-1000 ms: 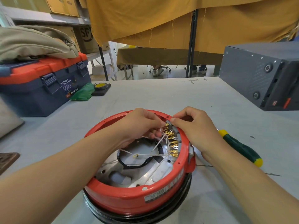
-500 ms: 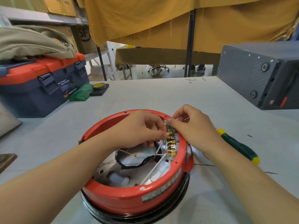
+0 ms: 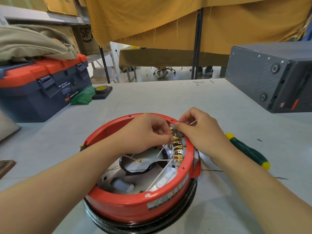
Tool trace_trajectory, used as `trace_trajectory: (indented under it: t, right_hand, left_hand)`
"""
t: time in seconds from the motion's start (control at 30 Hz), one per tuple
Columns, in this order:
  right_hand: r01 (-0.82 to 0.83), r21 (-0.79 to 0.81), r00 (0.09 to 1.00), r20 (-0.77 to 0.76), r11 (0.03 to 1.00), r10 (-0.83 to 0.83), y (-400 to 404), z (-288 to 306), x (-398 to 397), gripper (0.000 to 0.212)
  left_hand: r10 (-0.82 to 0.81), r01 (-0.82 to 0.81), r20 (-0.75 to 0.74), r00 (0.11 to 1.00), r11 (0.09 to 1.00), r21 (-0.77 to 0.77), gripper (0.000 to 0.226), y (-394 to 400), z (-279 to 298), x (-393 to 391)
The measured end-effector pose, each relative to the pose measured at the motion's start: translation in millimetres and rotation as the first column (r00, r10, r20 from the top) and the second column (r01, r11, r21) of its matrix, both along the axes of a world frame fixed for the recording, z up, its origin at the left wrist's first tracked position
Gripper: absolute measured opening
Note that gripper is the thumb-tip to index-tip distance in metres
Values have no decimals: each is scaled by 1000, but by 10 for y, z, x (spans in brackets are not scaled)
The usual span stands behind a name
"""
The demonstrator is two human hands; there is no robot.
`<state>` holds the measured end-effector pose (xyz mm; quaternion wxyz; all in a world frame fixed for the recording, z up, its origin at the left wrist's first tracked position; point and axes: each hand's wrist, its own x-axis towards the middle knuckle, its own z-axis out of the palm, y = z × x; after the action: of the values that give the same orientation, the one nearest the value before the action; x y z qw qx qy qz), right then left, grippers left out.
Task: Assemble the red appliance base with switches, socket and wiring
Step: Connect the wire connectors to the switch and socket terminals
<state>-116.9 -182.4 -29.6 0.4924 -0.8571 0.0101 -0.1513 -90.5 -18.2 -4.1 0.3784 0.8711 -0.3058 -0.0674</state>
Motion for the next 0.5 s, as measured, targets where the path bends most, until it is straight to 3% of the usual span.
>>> trace_trajectory:
  t: [0.5]
  right_hand:
    - [-15, 9, 1000, 1, 1000, 15, 2, 13, -1, 14]
  left_hand:
    - [17, -19, 50, 999, 999, 27, 10, 34, -9, 8]
